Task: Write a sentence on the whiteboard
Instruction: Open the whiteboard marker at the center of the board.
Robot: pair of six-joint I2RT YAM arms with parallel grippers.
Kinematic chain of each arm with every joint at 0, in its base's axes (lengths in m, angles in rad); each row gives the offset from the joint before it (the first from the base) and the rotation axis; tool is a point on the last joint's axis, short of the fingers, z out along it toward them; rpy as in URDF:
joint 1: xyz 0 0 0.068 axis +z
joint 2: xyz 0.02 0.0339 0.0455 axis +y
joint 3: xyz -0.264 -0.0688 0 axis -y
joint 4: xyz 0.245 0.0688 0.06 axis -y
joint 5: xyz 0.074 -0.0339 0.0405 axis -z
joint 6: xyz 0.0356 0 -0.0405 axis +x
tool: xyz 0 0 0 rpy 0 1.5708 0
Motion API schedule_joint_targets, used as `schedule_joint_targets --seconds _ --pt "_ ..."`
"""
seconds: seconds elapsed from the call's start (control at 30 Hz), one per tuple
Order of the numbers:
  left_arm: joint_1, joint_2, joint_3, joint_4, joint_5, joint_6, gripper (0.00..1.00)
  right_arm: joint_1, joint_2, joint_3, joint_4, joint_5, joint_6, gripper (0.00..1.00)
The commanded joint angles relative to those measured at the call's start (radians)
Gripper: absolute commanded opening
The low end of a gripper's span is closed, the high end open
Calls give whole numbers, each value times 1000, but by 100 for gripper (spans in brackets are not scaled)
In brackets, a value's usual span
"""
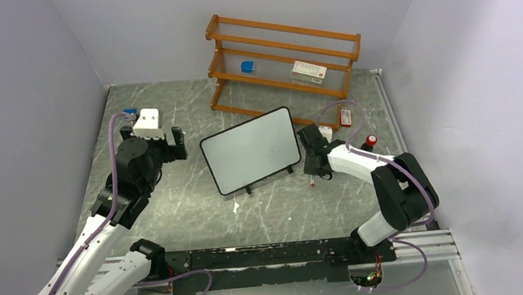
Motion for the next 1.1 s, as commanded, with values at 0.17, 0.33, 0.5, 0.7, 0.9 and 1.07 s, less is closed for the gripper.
schedule_joint_targets --seconds 0.17,0.33,0.5,0.7,0.9,1.07 --pt "8 6 37 12 168 -27 99 -21 -26 -11 -14 34 -21 9" --pt "9 22 110 -56 288 -43 99 -19 -156 -20 -70 54 -42 0" --pt "8 59 168 -104 459 -76 99 -13 -352 -14 -140 22 -96 0" --pt "8 119 240 -129 619 -194 99 0 -529 68 -211 -43 -209 0" --pt "8 198 284 -139 717 -355 99 25 -581 176 -219 -186 -341 0" --pt "8 232 293 -110 788 -461 99 82 -556 224 -162 -288 -421 0"
